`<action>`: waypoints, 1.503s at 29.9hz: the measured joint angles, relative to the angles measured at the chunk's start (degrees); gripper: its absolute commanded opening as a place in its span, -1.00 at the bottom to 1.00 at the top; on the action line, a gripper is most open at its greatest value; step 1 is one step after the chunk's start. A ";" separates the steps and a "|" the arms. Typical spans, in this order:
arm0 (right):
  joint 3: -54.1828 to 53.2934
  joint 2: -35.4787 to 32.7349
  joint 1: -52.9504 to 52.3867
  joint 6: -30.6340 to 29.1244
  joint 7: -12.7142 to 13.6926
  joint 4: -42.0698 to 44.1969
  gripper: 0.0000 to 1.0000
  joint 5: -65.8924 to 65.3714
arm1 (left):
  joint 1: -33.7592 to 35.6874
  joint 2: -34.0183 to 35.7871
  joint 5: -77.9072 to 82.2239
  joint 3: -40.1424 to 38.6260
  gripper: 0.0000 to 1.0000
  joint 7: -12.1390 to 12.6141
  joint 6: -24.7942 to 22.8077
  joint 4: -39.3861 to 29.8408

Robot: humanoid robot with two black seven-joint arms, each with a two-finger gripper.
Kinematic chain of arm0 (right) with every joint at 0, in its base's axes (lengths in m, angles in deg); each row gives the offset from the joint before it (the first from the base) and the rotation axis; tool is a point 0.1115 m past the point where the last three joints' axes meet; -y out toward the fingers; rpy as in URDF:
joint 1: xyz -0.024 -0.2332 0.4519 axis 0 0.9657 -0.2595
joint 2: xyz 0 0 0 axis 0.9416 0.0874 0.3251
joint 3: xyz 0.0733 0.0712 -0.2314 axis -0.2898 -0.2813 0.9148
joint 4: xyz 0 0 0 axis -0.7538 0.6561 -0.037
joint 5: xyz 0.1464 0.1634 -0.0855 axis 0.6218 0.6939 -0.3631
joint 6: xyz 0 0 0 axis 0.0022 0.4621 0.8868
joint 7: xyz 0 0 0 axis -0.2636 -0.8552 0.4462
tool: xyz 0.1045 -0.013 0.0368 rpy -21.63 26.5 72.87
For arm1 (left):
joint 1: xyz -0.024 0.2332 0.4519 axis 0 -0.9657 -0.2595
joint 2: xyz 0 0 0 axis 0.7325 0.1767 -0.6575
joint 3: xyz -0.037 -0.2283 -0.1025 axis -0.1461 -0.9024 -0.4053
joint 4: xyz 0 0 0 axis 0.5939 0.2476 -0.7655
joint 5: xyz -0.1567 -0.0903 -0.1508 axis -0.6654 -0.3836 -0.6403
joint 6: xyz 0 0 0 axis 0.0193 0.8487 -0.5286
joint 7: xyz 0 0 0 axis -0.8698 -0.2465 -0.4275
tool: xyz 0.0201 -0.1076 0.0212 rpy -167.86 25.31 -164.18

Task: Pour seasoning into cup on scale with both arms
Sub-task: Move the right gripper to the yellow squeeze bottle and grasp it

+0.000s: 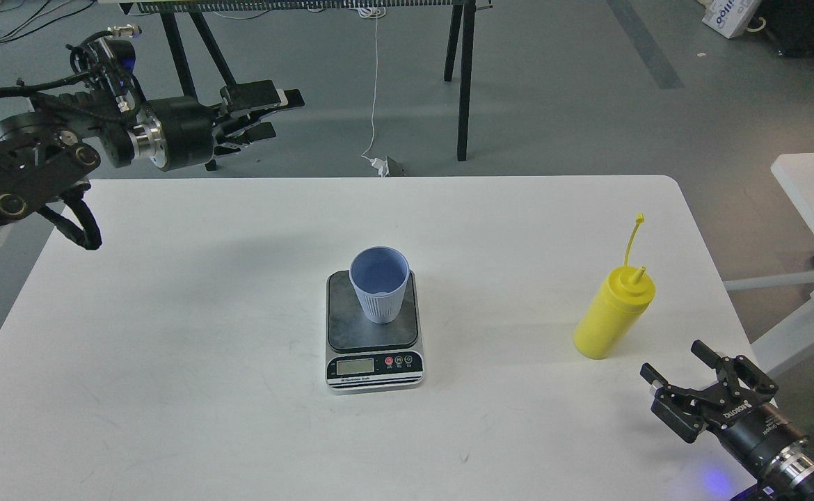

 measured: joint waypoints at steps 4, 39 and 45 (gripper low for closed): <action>1.98 0.89 -2.67 0.00 0.00 2.58 0.93 -0.17 | -0.98 0.51 -0.01 0.00 0.92 0.00 0.00 0.01; 6.13 12.93 -18.18 0.00 0.00 21.96 0.75 -9.19 | -4.34 0.91 -0.11 -0.97 0.92 0.00 0.00 -0.02; 6.13 13.37 -18.30 0.00 0.00 21.96 -0.55 -9.73 | -4.85 0.91 -0.11 -1.02 0.92 0.00 0.00 -0.04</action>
